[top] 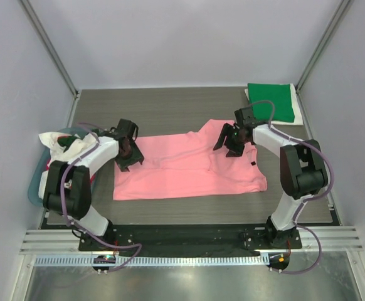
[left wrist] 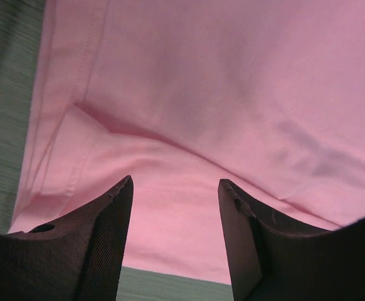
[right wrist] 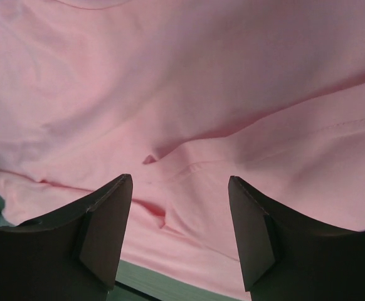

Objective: Fold and stack the t-shirts
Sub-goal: Fold the tshirt

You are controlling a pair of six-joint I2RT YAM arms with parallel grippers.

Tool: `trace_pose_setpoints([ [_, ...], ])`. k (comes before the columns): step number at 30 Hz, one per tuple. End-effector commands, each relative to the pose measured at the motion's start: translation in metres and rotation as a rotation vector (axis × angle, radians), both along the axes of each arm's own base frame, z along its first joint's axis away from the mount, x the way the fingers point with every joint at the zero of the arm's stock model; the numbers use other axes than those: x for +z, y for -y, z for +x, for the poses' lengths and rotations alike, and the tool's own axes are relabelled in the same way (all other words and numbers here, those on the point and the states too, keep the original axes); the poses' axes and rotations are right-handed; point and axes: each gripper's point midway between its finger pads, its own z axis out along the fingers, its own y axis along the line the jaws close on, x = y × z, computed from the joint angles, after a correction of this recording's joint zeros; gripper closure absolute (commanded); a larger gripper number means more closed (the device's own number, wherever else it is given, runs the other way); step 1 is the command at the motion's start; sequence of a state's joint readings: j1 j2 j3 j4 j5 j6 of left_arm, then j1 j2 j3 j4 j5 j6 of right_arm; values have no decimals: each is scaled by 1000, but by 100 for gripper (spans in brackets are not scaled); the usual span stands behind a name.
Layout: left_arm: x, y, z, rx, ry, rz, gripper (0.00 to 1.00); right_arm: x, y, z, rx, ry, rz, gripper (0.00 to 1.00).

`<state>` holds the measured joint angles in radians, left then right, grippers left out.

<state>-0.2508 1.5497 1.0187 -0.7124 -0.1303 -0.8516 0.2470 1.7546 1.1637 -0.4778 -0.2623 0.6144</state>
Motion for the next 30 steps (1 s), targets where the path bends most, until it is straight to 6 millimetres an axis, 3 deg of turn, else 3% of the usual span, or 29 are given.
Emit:
trace_pose_setpoints([
  [1,-5,11,18,-52,35,-9,42,-13,15,4,17,33,-64,32],
  [5,-29,12,16,-77,-28,20,44,-40,61,-8,-101,-42,-130,32],
  [9,-38,17,16,-102,-43,37,44,-55,93,-22,-168,-94,-142,32],
  [14,-39,28,19,-117,-37,29,44,-51,94,-24,-145,-91,-114,31],
  [17,-25,28,24,-120,-3,38,44,-39,83,-20,-111,-86,-68,30],
  [20,3,24,32,-126,55,59,43,-11,69,-8,-53,-37,-60,29],
  [21,12,23,34,-129,71,63,42,10,65,5,-42,20,-58,29],
  [24,47,17,35,-142,131,84,40,42,56,29,-26,102,-40,29],
  [28,82,6,16,-172,184,108,40,51,56,63,-13,144,-58,29],
  [29,82,2,9,-191,175,125,40,65,55,78,-8,183,-61,29],
  [30,84,-3,4,-192,176,143,40,63,56,85,-7,178,-67,29],
])
